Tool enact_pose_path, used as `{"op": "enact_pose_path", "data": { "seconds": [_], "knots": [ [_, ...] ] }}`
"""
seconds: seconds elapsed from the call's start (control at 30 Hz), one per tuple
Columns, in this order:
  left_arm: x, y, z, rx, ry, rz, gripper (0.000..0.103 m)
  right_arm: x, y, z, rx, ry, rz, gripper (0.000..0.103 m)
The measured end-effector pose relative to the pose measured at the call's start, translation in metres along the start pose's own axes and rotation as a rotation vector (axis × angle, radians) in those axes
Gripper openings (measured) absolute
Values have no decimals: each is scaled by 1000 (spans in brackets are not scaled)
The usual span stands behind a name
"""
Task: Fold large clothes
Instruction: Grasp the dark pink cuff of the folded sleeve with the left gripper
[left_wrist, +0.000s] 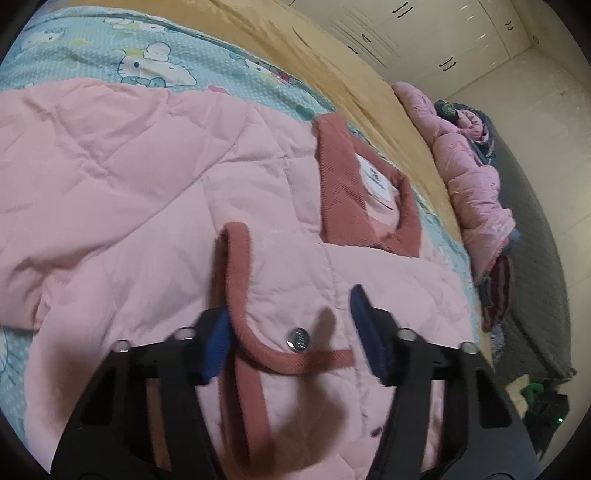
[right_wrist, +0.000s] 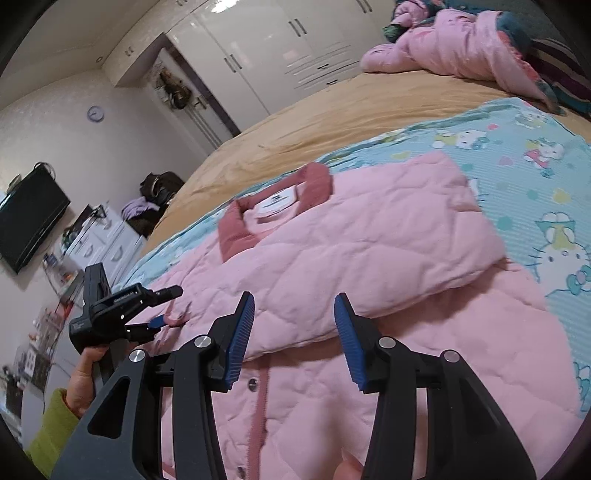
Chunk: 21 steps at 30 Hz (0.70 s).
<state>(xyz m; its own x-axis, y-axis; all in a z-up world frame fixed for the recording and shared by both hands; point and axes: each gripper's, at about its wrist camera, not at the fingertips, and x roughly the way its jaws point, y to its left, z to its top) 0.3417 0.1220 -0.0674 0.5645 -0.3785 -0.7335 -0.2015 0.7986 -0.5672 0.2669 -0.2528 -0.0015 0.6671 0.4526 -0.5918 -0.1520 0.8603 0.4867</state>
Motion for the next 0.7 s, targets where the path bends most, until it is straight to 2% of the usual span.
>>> {"op": "enact_pose_path", "data": {
  "seconds": [0.07, 0.1, 0.27, 0.4, 0.5, 0.57, 0.63, 0.7],
  "knots": [
    [0, 3, 1, 6, -21, 27, 9, -1, -4, 0, 10, 0, -7, 45],
    [-1, 6, 1, 2, -32, 18, 4, -2, -6, -1, 13, -2, -11, 45],
    [-32, 3, 2, -13, -99, -113, 1, -8, -12, 0, 17, -8, -26, 45],
    [-85, -26, 10, 87, -231, -164, 1, -17, -15, 6, 3, -30, -45, 45],
    [-111, -45, 12, 171, -300, -141, 1, -22, -18, 17, -17, -61, -87, 45],
    [-111, -49, 13, 181, -295, -139, 1, -22, -23, 28, -17, -71, -128, 45],
    [-106, -44, 10, 194, -291, -90, 1, -18, -27, 40, -23, -70, -168, 45],
    [-93, -34, 9, 165, -268, -69, 1, -13, -29, 51, -47, -73, -210, 45]
  ]
}}
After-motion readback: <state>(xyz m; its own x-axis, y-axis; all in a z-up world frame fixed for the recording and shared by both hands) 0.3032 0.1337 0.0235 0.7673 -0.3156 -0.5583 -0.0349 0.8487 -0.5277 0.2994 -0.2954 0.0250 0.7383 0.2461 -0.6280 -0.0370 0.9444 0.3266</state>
